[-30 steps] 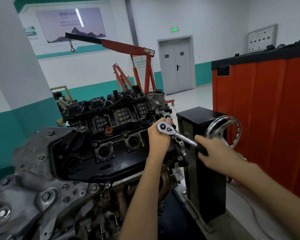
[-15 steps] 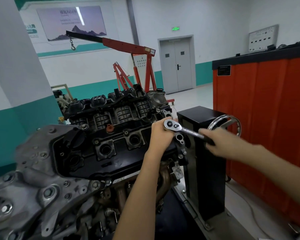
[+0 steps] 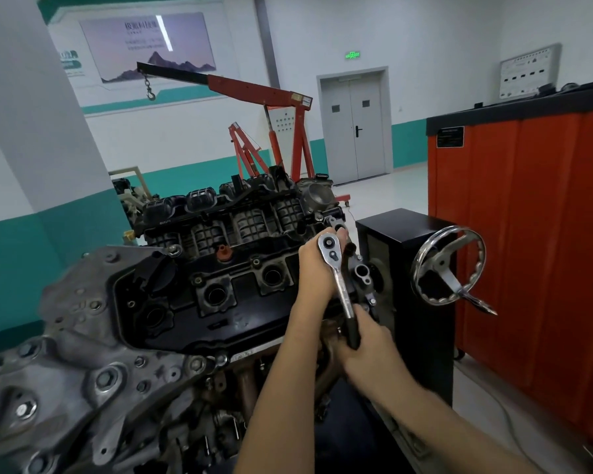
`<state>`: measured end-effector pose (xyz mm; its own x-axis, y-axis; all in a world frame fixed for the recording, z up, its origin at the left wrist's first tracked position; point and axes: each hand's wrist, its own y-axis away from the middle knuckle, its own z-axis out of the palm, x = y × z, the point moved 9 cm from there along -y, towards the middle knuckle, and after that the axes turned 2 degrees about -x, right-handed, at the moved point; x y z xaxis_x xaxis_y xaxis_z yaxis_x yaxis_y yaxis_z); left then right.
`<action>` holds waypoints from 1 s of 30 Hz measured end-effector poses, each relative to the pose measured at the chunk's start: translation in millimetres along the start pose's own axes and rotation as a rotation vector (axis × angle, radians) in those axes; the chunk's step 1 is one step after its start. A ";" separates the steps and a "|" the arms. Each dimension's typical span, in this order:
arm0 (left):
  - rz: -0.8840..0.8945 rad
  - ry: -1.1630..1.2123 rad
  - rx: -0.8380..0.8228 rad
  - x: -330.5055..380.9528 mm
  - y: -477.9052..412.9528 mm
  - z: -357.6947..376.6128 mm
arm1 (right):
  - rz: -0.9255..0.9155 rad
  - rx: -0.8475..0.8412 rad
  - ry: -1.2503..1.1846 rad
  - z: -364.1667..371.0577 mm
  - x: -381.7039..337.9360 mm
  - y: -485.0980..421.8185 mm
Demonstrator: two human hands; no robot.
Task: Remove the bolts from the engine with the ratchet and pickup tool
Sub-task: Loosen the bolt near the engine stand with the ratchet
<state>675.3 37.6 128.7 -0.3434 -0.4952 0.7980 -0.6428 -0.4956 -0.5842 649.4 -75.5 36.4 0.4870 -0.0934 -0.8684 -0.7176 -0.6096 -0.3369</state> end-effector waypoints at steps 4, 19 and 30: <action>0.026 -0.102 -0.137 -4.0 -2.7 2.7 | -0.108 -0.214 0.532 -69.8 5.1 -29.4; 0.035 0.041 0.082 -3.8 3.1 7.3 | 0.045 0.037 -0.050 4.4 10.5 8.4; 0.104 -0.066 -0.113 1.0 -0.4 12.3 | -0.262 -0.233 0.891 -117.7 -18.5 -75.9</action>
<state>683.6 28.5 128.0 -0.3683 -0.5875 0.7205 -0.6807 -0.3574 -0.6394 753.5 -120.2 120.8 0.8868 -0.4381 -0.1473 -0.4619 -0.8285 -0.3167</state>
